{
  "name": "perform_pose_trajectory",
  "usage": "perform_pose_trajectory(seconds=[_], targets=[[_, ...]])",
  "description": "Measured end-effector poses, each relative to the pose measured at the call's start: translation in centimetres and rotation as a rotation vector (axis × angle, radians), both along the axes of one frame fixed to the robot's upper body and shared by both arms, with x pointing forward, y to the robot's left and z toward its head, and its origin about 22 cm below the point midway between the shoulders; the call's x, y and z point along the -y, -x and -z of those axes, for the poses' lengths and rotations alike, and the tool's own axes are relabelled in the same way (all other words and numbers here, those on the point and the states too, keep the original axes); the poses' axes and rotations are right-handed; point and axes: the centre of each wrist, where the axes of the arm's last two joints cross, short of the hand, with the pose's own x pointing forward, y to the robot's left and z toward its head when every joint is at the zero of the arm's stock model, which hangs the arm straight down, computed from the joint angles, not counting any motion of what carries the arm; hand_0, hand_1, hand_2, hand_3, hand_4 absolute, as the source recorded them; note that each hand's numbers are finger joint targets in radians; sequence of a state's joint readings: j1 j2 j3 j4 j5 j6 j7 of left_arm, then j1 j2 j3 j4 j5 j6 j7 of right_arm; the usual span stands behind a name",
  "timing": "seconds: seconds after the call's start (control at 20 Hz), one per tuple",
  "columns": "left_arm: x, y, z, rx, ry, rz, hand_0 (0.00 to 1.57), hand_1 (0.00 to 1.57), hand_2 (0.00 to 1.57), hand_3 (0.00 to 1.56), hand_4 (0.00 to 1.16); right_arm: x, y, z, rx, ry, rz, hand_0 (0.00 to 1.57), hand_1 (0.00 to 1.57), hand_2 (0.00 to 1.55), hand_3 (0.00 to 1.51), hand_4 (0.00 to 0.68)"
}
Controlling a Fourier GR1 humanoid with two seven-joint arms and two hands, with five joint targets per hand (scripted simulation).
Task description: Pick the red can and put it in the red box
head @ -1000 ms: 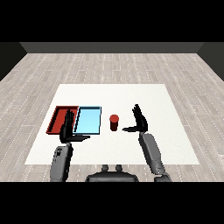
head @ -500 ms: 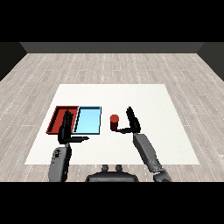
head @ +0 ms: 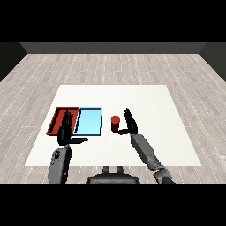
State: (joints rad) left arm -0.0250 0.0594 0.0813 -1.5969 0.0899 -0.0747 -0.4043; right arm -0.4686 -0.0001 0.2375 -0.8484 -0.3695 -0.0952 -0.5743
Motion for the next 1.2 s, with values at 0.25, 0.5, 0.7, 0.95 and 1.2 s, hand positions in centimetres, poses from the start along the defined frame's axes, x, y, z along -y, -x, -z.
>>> perform_pose_trajectory(seconds=[0.25,0.5,0.7,0.95,1.2], targets=[[0.2,-0.1,0.0,0.006,0.002,0.001,0.00,0.00,0.00,0.00,0.00,-0.7,0.0,0.4,-0.017,-0.007,0.002,0.00,0.00,0.00,0.00,0.000],[0.0,0.3,0.6,0.003,-0.006,-0.002,0.00,0.00,0.00,0.00,0.00,-1.4,-0.3,0.8,-0.025,-0.018,0.000,0.00,0.00,0.00,0.00,0.000],[0.4,-0.2,0.6,-0.001,-0.005,0.006,0.00,0.00,0.00,0.00,0.00,-2.3,-0.7,0.8,-0.038,-0.013,-0.002,0.00,0.00,0.00,0.00,0.000],[1.1,-0.4,0.7,-0.002,-0.005,0.006,0.00,0.00,0.00,0.00,0.00,-3.2,-0.9,0.4,-0.033,-0.029,-0.026,0.00,0.00,0.00,0.00,0.000],[0.5,-0.1,0.2,-0.009,-0.012,0.005,0.00,0.00,0.00,0.00,0.00,-3.3,-1.2,0.5,-0.037,-0.040,-0.039,0.00,0.00,0.00,0.00,0.000]])
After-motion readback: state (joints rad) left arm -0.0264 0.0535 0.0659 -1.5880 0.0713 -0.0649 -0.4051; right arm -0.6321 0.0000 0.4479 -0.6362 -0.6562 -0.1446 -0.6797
